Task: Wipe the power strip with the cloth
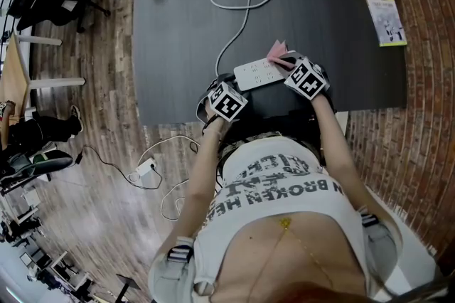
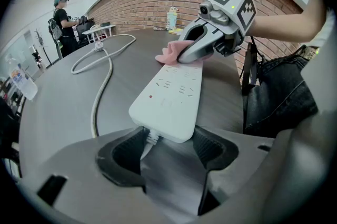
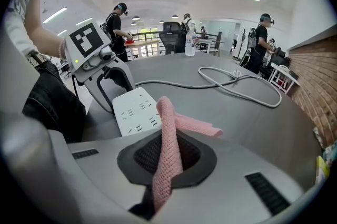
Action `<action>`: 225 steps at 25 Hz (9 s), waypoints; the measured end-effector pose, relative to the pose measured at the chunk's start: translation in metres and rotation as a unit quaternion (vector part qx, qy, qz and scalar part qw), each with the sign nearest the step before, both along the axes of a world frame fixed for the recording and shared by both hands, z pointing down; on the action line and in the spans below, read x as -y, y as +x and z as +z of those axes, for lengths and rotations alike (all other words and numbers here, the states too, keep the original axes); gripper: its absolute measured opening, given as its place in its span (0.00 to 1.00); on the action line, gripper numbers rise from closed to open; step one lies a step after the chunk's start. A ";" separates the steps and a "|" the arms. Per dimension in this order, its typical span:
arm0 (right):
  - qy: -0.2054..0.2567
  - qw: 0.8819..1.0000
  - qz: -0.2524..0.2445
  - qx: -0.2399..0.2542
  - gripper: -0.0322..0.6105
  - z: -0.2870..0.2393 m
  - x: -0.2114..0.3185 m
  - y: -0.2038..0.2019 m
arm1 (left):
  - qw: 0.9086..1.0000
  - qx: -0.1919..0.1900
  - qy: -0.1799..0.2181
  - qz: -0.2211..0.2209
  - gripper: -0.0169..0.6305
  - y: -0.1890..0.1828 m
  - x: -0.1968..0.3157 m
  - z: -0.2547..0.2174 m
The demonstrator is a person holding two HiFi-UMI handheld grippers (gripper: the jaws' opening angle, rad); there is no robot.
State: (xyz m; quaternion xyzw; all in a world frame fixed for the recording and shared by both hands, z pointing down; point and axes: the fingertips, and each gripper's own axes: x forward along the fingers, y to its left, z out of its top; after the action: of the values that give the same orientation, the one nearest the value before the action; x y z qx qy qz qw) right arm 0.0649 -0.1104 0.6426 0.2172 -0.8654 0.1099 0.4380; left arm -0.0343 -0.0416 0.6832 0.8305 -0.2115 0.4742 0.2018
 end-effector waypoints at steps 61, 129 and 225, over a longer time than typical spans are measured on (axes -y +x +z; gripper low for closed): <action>-0.059 0.976 -0.206 0.029 0.08 -0.003 -0.077 -0.127 | 1.000 0.007 0.004 -0.005 0.45 -0.002 0.003 0.004; -0.051 0.995 -0.079 -0.033 0.08 0.000 -0.043 -0.019 | 1.000 -0.001 0.003 -0.003 0.45 -0.002 0.000 0.000; 0.148 0.947 0.080 0.273 0.08 -0.199 -0.018 -0.015 | 0.928 -0.295 0.206 -0.102 0.04 0.039 0.037 -0.224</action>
State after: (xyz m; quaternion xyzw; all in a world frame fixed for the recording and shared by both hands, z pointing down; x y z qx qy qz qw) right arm 0.0499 -0.0924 0.4440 0.3093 -0.9384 0.0703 0.1372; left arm 0.0049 -0.0786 0.4594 0.9301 -0.3188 0.1311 0.1270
